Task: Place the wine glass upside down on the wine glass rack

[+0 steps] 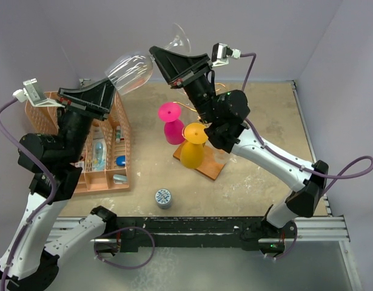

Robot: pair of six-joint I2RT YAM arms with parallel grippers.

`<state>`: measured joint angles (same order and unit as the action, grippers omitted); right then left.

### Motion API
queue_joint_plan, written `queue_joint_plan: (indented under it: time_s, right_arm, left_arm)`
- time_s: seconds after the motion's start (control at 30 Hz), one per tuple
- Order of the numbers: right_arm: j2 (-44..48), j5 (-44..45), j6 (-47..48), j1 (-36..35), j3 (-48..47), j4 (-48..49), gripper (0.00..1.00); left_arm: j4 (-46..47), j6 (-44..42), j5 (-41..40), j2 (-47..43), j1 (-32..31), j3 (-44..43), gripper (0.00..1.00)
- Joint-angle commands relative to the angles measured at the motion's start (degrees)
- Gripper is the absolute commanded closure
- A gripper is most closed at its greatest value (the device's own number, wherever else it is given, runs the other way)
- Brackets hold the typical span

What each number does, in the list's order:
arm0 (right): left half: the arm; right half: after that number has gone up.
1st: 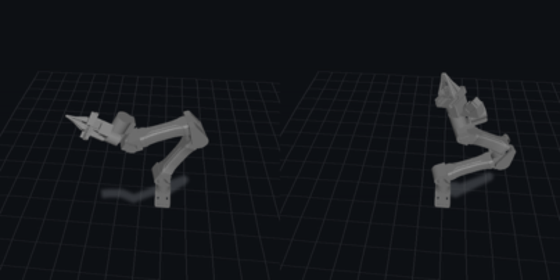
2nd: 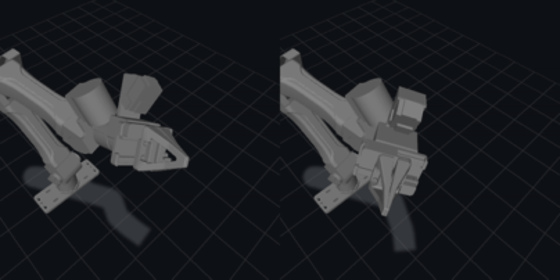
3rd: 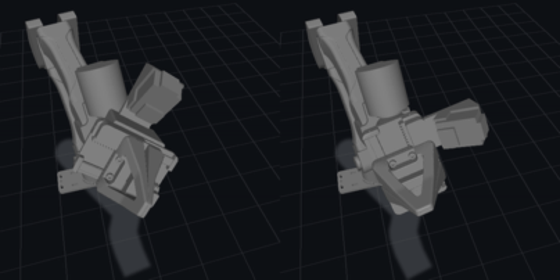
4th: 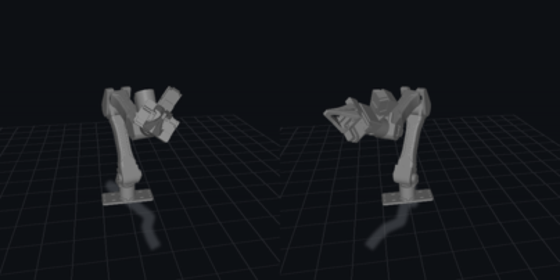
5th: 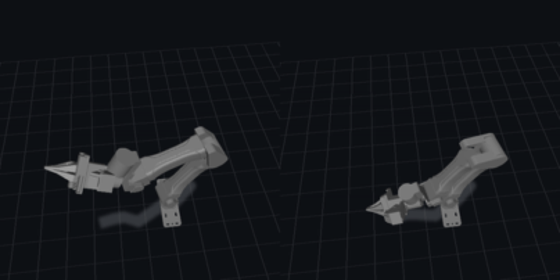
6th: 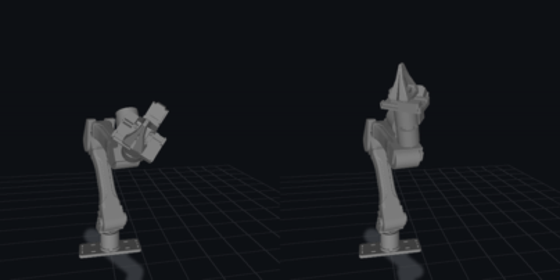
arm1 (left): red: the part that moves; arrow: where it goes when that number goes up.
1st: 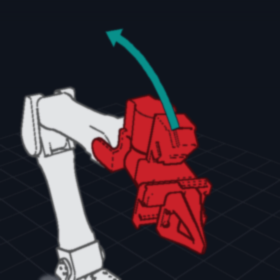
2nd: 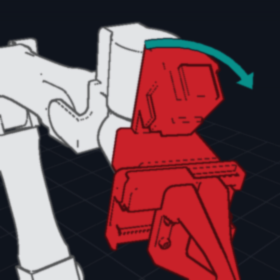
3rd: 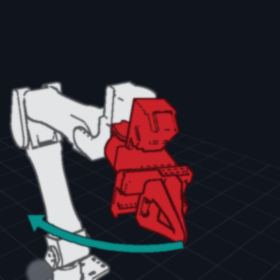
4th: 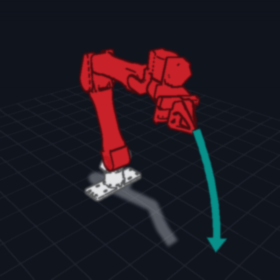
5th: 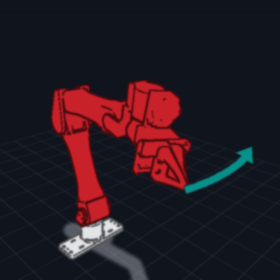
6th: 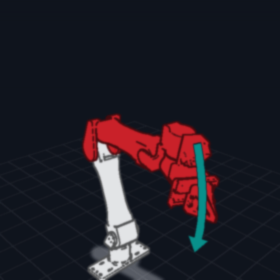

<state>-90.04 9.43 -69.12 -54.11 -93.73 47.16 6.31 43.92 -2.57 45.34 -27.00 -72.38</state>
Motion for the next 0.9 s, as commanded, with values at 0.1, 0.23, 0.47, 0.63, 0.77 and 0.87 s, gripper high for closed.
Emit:
queue_joint_plan:
  time_s: [0.1, 0.23, 0.47, 0.63, 0.77, 0.87]
  right_arm:
    - [0.0, -0.15, 4.06, -0.11, -1.44, 3.69, 1.0]
    - [1.01, 2.9, 10.7, -0.12, 0.62, 6.72, 1.0]
    - [3.29, 0.46, 24.06, -0.12, 4.32, 8.51, 1.0]
    - [8.86, -6.17, 36.45, -0.44, 12.0, 6.58, 1.0]
    - [13.54, -7.99, 43.35, -0.65, 16.59, 3.43, 1.0]
    - [15.46, -10.73, 47.56, -0.88, 17.36, 0.25, 1.0]
  left_arm:
    - [-4.23, -1.73, 1.82, -3.7, 0.29, -0.51, 0.72]
    - [-11.29, -2.31, 0.26, -6.85, 0.29, 0.13, 0.62]
    - [-27.27, -3.91, -7.11, -14.05, 0.28, -0.64, 0.48]
    - [-33.35, -3.94, -3.03, -15.67, 0.26, -4.24, 0.44]
    - [-33.68, -0.49, 0.83, -14.28, 0.29, -7.66, 0.43]
    - [-32.11, 2.06, 3.14, -12.79, 0.28, -9.48, 0.42]
